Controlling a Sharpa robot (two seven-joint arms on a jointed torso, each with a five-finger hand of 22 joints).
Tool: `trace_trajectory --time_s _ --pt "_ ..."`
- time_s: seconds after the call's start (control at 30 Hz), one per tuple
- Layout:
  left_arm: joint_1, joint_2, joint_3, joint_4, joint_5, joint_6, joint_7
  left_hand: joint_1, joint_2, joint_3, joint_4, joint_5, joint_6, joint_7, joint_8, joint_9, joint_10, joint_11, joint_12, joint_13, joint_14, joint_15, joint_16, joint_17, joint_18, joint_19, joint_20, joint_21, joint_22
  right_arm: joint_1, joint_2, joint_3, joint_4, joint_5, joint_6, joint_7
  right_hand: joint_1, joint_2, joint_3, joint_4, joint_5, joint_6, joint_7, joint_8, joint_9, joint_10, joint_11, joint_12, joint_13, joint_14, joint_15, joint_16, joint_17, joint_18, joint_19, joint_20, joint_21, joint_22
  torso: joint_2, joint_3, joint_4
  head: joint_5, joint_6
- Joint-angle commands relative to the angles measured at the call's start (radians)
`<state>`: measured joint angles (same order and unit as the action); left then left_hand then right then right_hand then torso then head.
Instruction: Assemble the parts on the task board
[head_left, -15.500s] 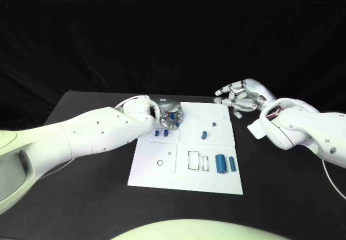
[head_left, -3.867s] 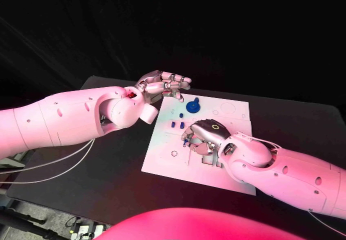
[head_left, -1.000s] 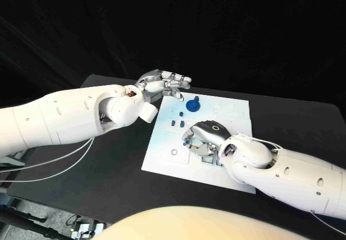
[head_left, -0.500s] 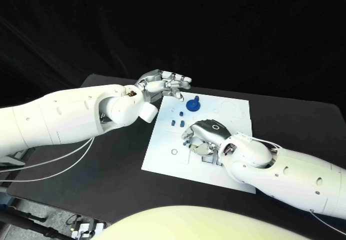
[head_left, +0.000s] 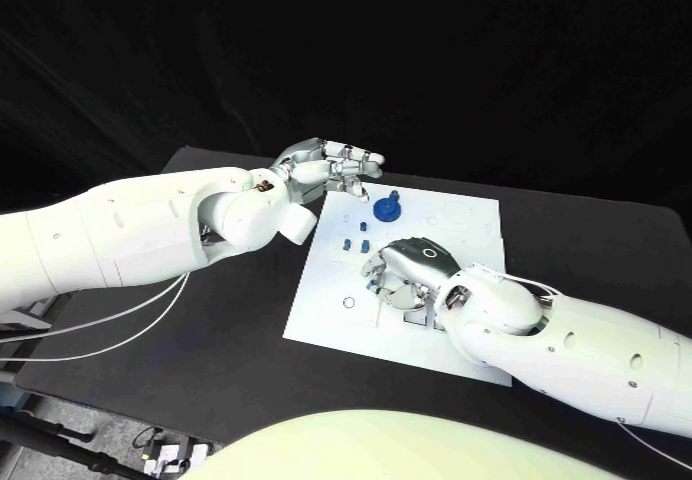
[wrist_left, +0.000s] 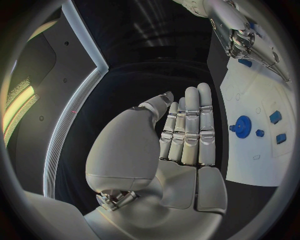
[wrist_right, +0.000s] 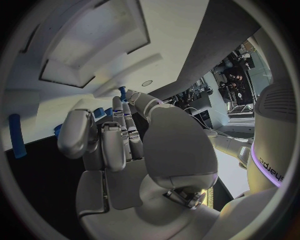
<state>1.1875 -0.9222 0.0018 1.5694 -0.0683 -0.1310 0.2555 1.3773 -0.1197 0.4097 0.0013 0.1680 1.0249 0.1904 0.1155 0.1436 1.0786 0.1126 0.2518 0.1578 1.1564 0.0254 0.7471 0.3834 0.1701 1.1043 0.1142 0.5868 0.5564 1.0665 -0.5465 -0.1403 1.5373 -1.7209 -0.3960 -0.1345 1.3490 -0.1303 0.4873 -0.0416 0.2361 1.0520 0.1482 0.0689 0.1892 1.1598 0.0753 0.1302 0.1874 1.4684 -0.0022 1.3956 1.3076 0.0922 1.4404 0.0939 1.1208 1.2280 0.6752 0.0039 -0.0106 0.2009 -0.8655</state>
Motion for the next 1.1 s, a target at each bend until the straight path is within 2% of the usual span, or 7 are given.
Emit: trace_trajectory --time_s 0.03,0.4,0.73,0.93,1.1 --pt "0.001 0.001 0.000 0.002 -0.006 0.021 0.004 0.001 0.010 0.000 -0.005 -0.003 -0.006 -0.001 -0.004 -0.001 -0.006 0.002 -0.002 -0.002 -0.002 0.007 -0.004 -0.001 0.013 0.010 0.000 -0.007 -0.002 0.000 0.005 0.000 -0.003 -0.002 -0.014 -0.002 0.003 0.002 0.001 -0.003 0.003 -0.003 -0.002 -0.002 -0.001 0.005 0.002 0.005 0.001 0.061 -0.005 0.005 0.096 0.000 0.001 -0.004 0.005 0.001 0.000 0.0001 0.0000 0.000 0.000" --pt "0.001 0.002 0.000 0.003 -0.007 0.021 0.002 0.001 0.010 0.000 -0.005 -0.003 -0.006 -0.001 -0.004 -0.001 -0.006 0.002 -0.002 -0.002 -0.002 0.007 -0.004 -0.001 0.013 0.010 0.000 -0.007 -0.002 0.000 0.013 0.000 -0.011 0.006 -0.001 -0.001 -0.002 0.000 -0.002 -0.003 0.002 -0.002 -0.001 -0.003 -0.002 -0.005 0.004 0.001 0.001 0.061 -0.005 0.004 0.095 0.000 0.000 -0.005 0.004 0.001 0.000 -0.0003 -0.0002 0.000 -0.001" --pt "0.001 0.001 0.000 0.003 -0.008 0.021 0.001 0.001 0.011 -0.001 -0.005 -0.003 -0.007 -0.001 -0.005 -0.001 -0.007 0.003 -0.001 -0.002 -0.002 0.007 -0.005 -0.001 0.013 0.010 0.000 -0.008 -0.002 0.000 0.009 0.000 -0.014 0.006 0.017 -0.009 -0.024 -0.012 -0.007 0.005 0.002 -0.011 0.006 -0.004 -0.006 -0.060 0.018 -0.025 -0.011 0.055 0.006 -0.009 0.081 0.003 -0.009 0.001 -0.020 -0.014 -0.001 0.0002 -0.0006 0.001 -0.002" --pt "0.001 0.002 0.000 0.002 -0.008 0.022 0.000 0.000 0.012 -0.001 -0.004 -0.003 -0.008 0.000 -0.005 -0.001 -0.008 0.003 -0.001 -0.002 -0.002 0.008 -0.005 -0.002 0.013 0.010 0.000 -0.008 -0.003 0.000 0.008 0.000 -0.011 0.003 0.013 -0.011 -0.034 -0.026 -0.020 0.005 0.003 -0.022 0.009 -0.005 -0.011 -0.120 0.029 -0.048 -0.026 0.038 0.015 -0.052 0.039 0.015 -0.033 0.010 -0.085 -0.059 -0.001 0.0007 -0.0003 -0.001 -0.001" --pt "0.001 0.002 0.000 0.001 -0.008 0.023 -0.001 -0.002 0.012 -0.002 -0.004 -0.003 -0.010 0.001 -0.005 -0.002 -0.010 0.004 -0.001 -0.003 -0.003 0.008 -0.006 -0.002 0.012 0.010 0.001 -0.009 -0.003 0.000 0.000 0.000 0.001 0.000 0.005 -0.010 -0.032 -0.028 -0.032 0.002 0.001 -0.029 0.009 -0.005 -0.014 -0.146 0.032 -0.052 -0.031 0.030 0.018 -0.069 0.021 0.021 -0.045 0.014 -0.117 -0.081 0.000 0.0010 0.0001 -0.002 0.001"
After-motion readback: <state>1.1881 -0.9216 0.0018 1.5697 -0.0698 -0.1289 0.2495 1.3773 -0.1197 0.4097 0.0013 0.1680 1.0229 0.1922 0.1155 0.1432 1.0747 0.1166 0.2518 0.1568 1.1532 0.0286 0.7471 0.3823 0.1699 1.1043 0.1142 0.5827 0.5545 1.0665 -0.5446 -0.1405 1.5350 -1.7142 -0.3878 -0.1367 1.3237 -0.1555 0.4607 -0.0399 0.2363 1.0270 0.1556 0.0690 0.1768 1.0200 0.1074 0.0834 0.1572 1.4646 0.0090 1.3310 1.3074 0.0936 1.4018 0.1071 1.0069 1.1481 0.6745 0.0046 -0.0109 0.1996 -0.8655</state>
